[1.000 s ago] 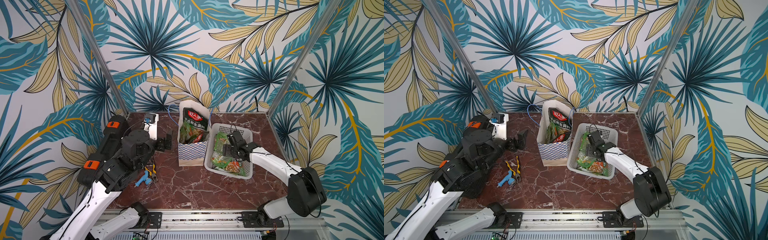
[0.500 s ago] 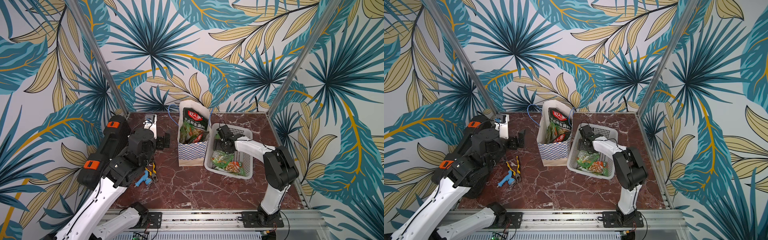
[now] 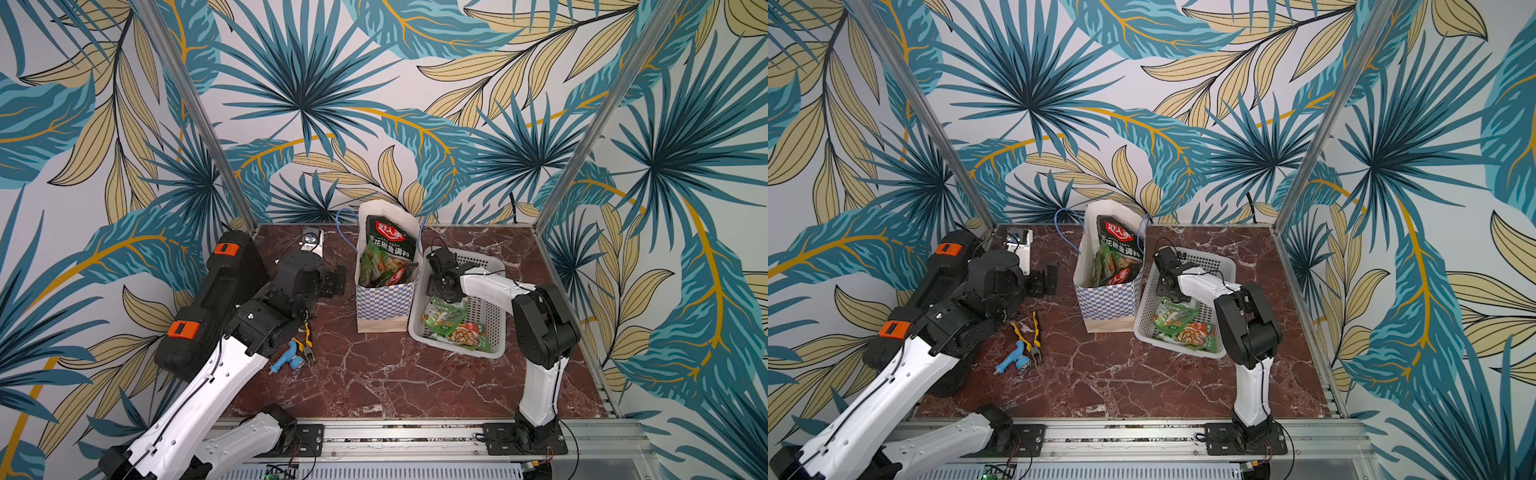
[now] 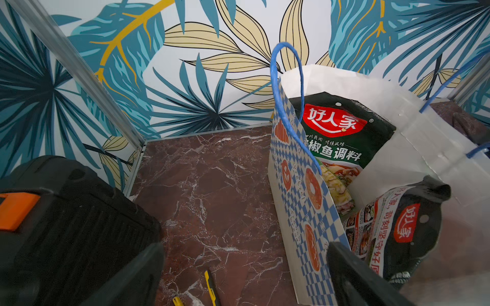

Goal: Place the condiment packets inside the bag
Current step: Pick up the condiment packet from the storage box.

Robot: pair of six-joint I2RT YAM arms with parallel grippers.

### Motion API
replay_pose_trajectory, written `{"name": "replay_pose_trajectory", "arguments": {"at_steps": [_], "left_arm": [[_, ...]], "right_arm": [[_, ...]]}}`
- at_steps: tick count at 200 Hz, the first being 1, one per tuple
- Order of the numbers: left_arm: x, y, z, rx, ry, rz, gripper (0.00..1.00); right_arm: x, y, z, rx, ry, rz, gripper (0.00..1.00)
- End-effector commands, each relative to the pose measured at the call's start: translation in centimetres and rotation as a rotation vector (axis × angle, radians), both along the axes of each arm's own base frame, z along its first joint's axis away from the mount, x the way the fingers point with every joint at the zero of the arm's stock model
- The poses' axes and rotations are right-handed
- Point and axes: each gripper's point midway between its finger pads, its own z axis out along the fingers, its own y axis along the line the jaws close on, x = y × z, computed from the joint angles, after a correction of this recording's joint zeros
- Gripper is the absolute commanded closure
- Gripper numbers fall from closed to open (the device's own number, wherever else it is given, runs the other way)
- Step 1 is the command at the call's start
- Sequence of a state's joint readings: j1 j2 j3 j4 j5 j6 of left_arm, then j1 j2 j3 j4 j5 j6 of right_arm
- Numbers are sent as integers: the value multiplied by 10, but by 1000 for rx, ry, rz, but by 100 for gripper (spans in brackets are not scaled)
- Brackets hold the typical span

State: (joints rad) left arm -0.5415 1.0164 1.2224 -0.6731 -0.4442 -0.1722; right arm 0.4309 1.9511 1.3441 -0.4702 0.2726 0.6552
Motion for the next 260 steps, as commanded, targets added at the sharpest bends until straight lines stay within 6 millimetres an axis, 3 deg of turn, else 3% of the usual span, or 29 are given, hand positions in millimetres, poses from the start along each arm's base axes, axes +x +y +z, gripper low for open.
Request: {"name": "replay_pose_trajectory", "arguments": {"at_steps": [1, 38, 86, 120, 178, 208, 260], "left_arm": [[-2, 0, 9, -20, -18, -8, 0], [-2, 0, 9, -16, -16, -11, 1], [0, -4, 5, -8, -4, -28, 2], [1, -4, 5, -6, -4, -29, 3], [-1, 0, 8, 0, -18, -16, 3], [-3, 3, 11, -1, -41, -6, 3], [-2, 4, 10, 4, -42, -5, 3]], "right_arm": [[-10, -6, 12, -1, -14, -4, 52], [-15, -6, 38, 29, -65, 17, 75], [-32, -15, 56, 29, -95, 32, 100], [-44, -16, 81, 61, -141, 65, 100], [-72, -11, 170, 165, -403, 194, 100], [-93, -10, 233, 219, -611, 262, 100], [-136, 30, 341, 470, -926, 550, 100]]}}
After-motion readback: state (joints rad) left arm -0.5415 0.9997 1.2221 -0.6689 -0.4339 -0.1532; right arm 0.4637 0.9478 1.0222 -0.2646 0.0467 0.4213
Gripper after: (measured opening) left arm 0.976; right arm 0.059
